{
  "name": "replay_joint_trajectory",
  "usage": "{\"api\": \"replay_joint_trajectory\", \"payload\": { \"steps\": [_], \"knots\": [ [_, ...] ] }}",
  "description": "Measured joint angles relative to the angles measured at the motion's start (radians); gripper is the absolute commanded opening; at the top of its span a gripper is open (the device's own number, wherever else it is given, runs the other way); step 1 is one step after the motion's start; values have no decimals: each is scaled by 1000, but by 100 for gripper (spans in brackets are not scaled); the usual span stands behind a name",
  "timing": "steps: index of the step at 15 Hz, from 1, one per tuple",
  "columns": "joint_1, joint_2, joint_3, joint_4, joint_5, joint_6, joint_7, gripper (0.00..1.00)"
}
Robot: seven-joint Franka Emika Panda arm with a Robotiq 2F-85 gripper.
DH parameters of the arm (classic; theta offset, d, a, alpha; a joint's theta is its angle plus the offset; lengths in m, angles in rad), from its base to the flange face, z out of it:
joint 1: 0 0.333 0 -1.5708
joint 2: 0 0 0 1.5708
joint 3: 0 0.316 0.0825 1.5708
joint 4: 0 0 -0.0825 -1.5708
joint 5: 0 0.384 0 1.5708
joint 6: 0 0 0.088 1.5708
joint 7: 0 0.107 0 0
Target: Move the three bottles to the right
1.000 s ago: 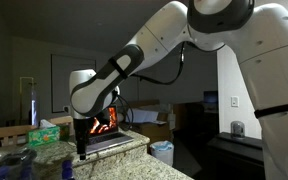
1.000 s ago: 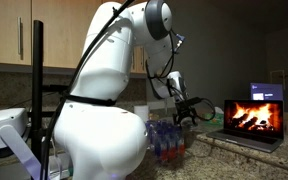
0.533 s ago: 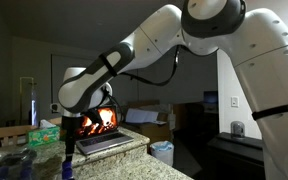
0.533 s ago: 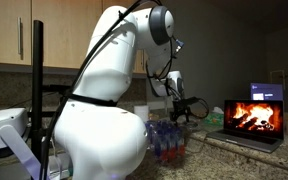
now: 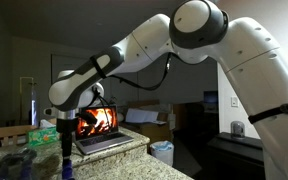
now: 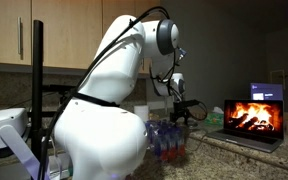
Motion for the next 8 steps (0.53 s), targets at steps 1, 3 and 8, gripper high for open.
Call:
{"api": "replay_joint_trajectory", "payload": {
  "steps": [1,3,8],
  "knots": [
    [0,11,0,17,0,-24,-3,100],
    [1,33,0,49,0,-61,-13,100],
    [2,86,6,115,0,-125,-45,54]
  ]
}}
